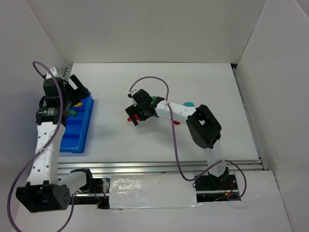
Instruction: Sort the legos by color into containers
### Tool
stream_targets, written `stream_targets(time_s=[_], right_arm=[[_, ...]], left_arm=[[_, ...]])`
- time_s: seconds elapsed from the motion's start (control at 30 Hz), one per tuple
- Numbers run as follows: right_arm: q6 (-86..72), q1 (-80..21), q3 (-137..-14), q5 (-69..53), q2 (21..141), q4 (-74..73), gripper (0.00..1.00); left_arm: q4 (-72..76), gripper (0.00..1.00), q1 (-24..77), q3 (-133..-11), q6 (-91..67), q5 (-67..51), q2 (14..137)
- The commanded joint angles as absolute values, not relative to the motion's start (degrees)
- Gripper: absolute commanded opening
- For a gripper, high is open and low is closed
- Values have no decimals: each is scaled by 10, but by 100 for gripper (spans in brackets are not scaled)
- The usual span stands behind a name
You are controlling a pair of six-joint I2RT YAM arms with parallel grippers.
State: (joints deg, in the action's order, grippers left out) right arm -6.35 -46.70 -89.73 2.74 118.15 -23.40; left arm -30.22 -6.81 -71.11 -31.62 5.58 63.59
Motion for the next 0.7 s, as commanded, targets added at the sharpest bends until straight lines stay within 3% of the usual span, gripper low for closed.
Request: stream_targets(time_s=[0.0,0.1,0.4,0.5,0.57,0.6,0.67], right_arm=[[-23,-447,-933,7,1187,-240,100],[-6,-439,-924,-14,1194,-215,100],[60,-439,-1022,-15,1294,-272,99],[66,-439,-1029,-18,1297,-260,95],[67,-439,-1044,-18,1304,-264,89],[68,-439,-1051,-18,1313,-272,77],[69,-439,-1062,-32,1318,-274,68]], left_arm=[[-282,100,-66,-637,-292,45,578],[-258,99,-65,-562,-292,40,541],[-257,100,-61,-558,-288,5,548],[-252,100,-60,-555,-289,-3,547],[-252,99,-60,-555,-288,-7,548],[-252,100,-60,-555,-288,-6,548],[-252,100,-60,-555,-288,-8,548]])
